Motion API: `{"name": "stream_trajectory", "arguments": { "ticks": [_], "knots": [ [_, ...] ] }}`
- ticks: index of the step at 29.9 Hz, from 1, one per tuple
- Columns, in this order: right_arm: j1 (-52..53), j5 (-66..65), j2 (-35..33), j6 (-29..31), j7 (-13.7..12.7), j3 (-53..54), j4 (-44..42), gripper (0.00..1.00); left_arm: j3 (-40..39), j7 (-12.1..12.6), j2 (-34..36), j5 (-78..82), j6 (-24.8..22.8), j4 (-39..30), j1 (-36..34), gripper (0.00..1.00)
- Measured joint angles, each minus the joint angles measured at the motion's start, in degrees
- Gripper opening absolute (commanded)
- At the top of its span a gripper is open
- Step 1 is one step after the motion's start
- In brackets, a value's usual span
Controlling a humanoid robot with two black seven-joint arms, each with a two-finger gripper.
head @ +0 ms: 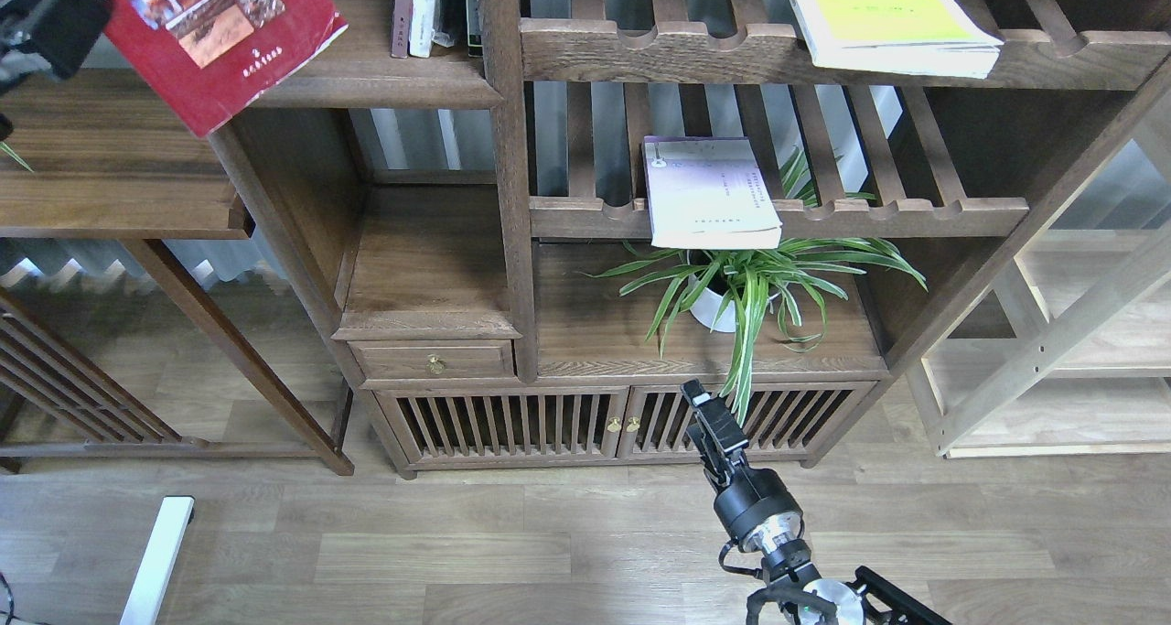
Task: Organize books on shelf
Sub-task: 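Lift the red book onto the top shelf beside the plant shelf, then push the red book upright into the top shelf with the left gripper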
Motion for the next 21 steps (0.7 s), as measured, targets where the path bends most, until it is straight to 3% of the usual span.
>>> {"name": "stream_trajectory", "arguments": {
  "ticks": [21],
  "knots": [
    [5.77, 0.1, 0.0, 0.0, -0.2, 3.73, 5.52, 0.99, -0.65, 0.0, 1.28, 0.06, 0.0, 5.88, -3.92, 0.0]
  ]
}}
